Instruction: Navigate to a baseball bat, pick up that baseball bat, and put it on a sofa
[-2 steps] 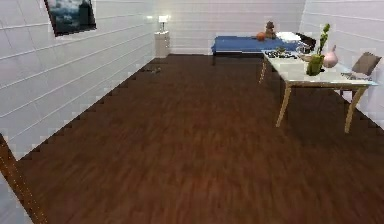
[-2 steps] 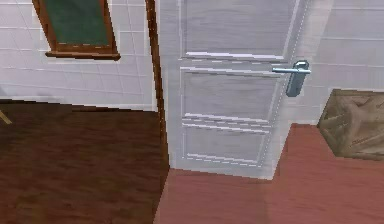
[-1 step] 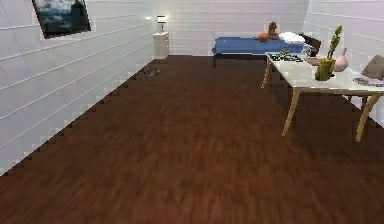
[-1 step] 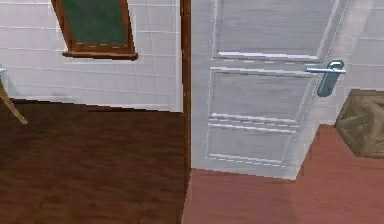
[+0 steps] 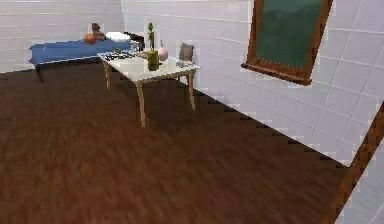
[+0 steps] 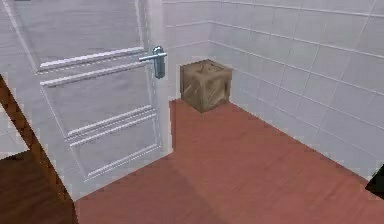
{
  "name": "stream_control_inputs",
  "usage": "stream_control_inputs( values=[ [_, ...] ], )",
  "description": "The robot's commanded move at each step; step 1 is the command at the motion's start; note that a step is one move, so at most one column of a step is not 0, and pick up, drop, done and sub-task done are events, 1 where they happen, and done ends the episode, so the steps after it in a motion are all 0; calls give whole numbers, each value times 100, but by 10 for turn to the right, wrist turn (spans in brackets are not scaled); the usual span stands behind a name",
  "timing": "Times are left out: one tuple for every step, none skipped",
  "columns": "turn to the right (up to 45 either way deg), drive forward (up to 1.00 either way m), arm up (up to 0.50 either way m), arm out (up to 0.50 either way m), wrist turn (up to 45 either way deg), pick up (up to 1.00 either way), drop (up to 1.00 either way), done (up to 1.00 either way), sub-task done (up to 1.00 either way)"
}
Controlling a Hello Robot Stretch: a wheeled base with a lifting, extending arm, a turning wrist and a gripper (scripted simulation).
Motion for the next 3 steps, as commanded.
stream_control_inputs(
  values=[
    [450, 0, 0, 0, 0, 0, 0, 0, 0],
    [120, 0, 0, 0, 0, 0, 0, 0, 0],
    [0, 5, 0, 0, 0, 0, 0, 0, 0]
  ],
)
